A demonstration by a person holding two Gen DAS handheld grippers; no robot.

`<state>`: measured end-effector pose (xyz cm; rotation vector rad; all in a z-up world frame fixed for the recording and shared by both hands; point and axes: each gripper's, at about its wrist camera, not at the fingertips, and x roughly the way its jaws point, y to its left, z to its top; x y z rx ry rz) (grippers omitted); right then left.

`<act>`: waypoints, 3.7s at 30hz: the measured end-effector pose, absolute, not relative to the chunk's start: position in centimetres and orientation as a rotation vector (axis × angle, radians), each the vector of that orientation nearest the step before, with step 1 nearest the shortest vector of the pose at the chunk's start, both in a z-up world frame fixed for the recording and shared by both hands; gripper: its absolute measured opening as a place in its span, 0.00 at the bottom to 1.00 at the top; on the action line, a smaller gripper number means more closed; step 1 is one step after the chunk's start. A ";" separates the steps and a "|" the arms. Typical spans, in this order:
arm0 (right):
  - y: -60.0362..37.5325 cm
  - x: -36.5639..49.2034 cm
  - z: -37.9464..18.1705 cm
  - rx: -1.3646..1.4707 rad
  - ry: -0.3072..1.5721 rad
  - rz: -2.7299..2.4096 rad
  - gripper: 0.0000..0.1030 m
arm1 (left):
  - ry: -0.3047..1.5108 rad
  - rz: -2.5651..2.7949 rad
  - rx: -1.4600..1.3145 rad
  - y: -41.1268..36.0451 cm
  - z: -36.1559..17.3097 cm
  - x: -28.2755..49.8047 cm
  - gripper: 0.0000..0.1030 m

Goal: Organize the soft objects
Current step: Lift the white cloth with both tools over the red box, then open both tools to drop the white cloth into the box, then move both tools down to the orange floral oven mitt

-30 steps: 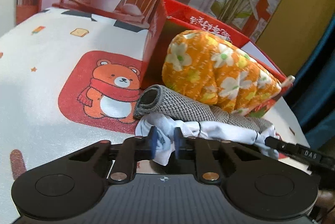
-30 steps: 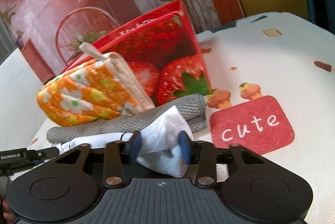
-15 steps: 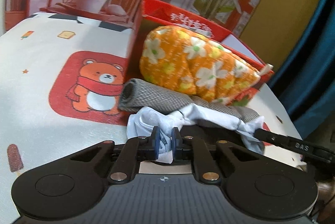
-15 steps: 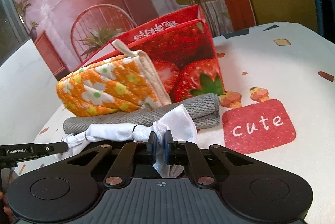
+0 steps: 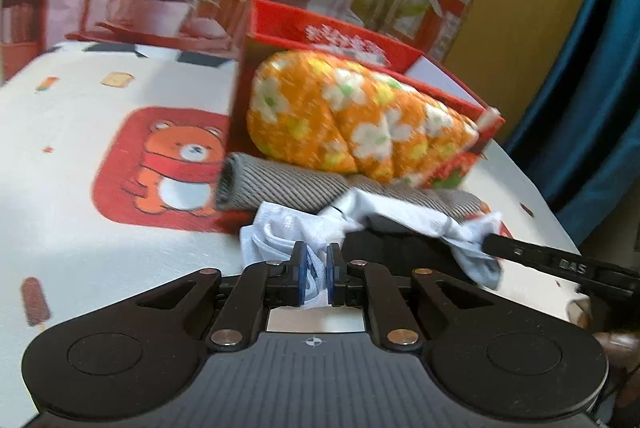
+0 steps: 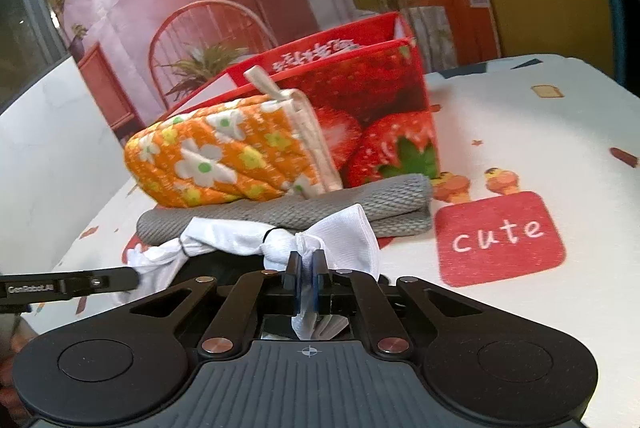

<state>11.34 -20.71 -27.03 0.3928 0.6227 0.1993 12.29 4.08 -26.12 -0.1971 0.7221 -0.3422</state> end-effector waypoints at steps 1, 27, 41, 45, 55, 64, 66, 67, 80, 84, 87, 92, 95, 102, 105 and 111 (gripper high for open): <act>-20.9 11.2 -26.9 0.395 0.616 0.192 0.04 | 0.711 -0.326 -0.207 4.4 -26.0 12.2 0.09; -23.4 10.6 -17.4 0.419 0.322 0.227 0.03 | 0.372 -0.291 -0.234 6.6 -16.2 11.1 0.07; -23.5 22.0 -12.9 0.287 0.337 0.228 0.03 | 0.478 -0.357 -0.133 2.0 -14.5 23.2 0.07; -22.4 26.3 -14.9 0.263 0.459 0.183 0.03 | 0.590 -0.345 -0.075 0.0 -16.1 27.3 0.07; -20.7 30.8 -18.5 0.201 0.547 0.135 0.03 | 0.667 -0.338 -0.022 -2.3 -18.5 31.4 0.06; -20.4 32.0 -20.3 0.161 0.627 0.110 0.04 | 0.687 -0.381 -0.050 -1.2 -19.0 32.0 0.09; -20.5 31.8 -20.3 0.160 0.628 0.100 0.10 | 0.680 -0.399 -0.052 -0.9 -18.8 31.6 0.17; -20.6 31.6 -20.2 0.162 0.623 0.093 0.14 | 0.675 -0.407 -0.051 -0.9 -18.6 31.3 0.29; -21.6 24.3 -18.2 0.207 0.469 0.157 0.38 | 0.603 -0.428 -0.097 1.5 -17.5 23.2 0.50; -21.0 22.0 -18.8 0.239 0.474 0.173 0.38 | 0.665 -0.433 -0.119 1.8 -19.0 22.4 0.50; -19.9 21.4 -19.8 0.228 0.515 0.201 0.38 | 0.710 -0.407 -0.131 2.1 -20.6 22.6 0.50; -17.9 20.8 -22.3 0.233 0.598 0.231 0.44 | 0.774 -0.408 -0.181 2.5 -22.9 22.7 0.52; -17.0 20.3 -23.9 0.221 0.646 0.236 0.45 | 0.811 -0.413 -0.184 2.4 -24.3 22.3 0.53; -16.3 18.7 -26.3 0.244 0.710 0.215 0.48 | 0.852 -0.419 -0.250 2.5 -26.9 20.3 0.53; -16.3 17.9 -27.0 0.262 0.722 0.210 0.49 | 0.834 -0.415 -0.241 2.3 -27.1 19.4 0.53; -16.3 16.7 -27.8 0.291 0.732 0.213 0.49 | 0.820 -0.409 -0.229 2.2 -27.7 18.1 0.53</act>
